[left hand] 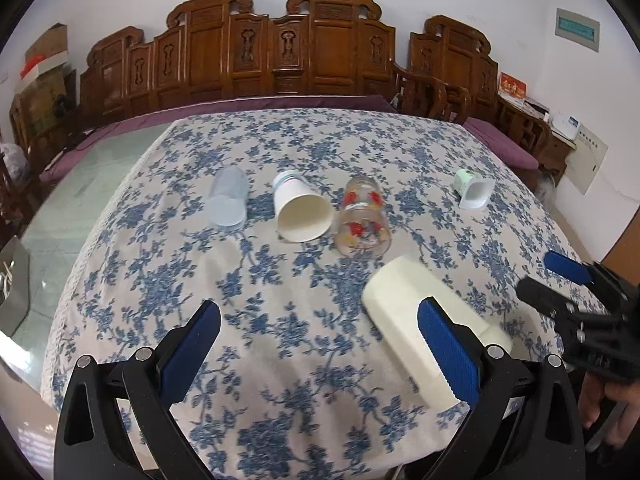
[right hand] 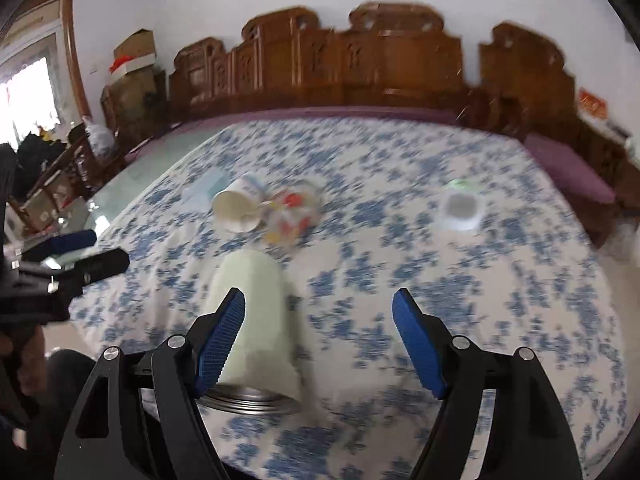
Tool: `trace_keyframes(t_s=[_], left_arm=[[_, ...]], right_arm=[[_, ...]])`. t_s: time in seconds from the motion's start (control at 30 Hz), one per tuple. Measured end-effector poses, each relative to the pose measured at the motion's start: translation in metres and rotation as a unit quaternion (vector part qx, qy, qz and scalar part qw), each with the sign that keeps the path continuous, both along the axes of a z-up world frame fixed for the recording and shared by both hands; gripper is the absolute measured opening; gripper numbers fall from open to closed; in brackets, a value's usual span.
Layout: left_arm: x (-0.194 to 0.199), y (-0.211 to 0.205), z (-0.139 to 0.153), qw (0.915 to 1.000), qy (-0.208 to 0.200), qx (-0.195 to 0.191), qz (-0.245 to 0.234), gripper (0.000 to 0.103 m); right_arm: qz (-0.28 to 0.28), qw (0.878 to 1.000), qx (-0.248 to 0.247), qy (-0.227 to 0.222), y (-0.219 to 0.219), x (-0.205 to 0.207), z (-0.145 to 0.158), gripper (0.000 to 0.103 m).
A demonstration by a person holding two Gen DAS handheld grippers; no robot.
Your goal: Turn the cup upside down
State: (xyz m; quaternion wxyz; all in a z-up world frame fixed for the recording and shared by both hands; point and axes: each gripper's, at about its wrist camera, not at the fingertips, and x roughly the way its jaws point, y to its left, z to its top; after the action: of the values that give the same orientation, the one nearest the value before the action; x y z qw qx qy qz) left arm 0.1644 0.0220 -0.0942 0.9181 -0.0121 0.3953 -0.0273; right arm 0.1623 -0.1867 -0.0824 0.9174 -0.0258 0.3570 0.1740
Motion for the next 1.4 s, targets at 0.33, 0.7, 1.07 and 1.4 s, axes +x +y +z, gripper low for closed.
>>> trace_keyframes(t_s=[0.33,0.7,1.07,1.4], left_arm=[[0.029,-0.032,-0.009,0.9984,0.044,-0.035,0.005,0.085],[0.064,-0.049,-0.046,0.9854,0.136,-0.098,0.032,0.081],[0.087,-0.047,-0.075,0.9604,0.220,-0.160,0.059,0.081],[0.104,-0.052,-0.087,0.9498,0.263,-0.163,0.045,0.081]], right_arm=[[-0.014,0.999,-0.006,-0.046,-0.024,-0.013,-0.005,0.090],[-0.043,0.999,0.016,-0.017,-0.050,-0.002,-0.021,0.090],[-0.042,0.999,0.025,-0.013,-0.050,-0.003,-0.021,0.090],[-0.040,0.999,0.022,-0.005,-0.049,-0.001,-0.026,0.090]])
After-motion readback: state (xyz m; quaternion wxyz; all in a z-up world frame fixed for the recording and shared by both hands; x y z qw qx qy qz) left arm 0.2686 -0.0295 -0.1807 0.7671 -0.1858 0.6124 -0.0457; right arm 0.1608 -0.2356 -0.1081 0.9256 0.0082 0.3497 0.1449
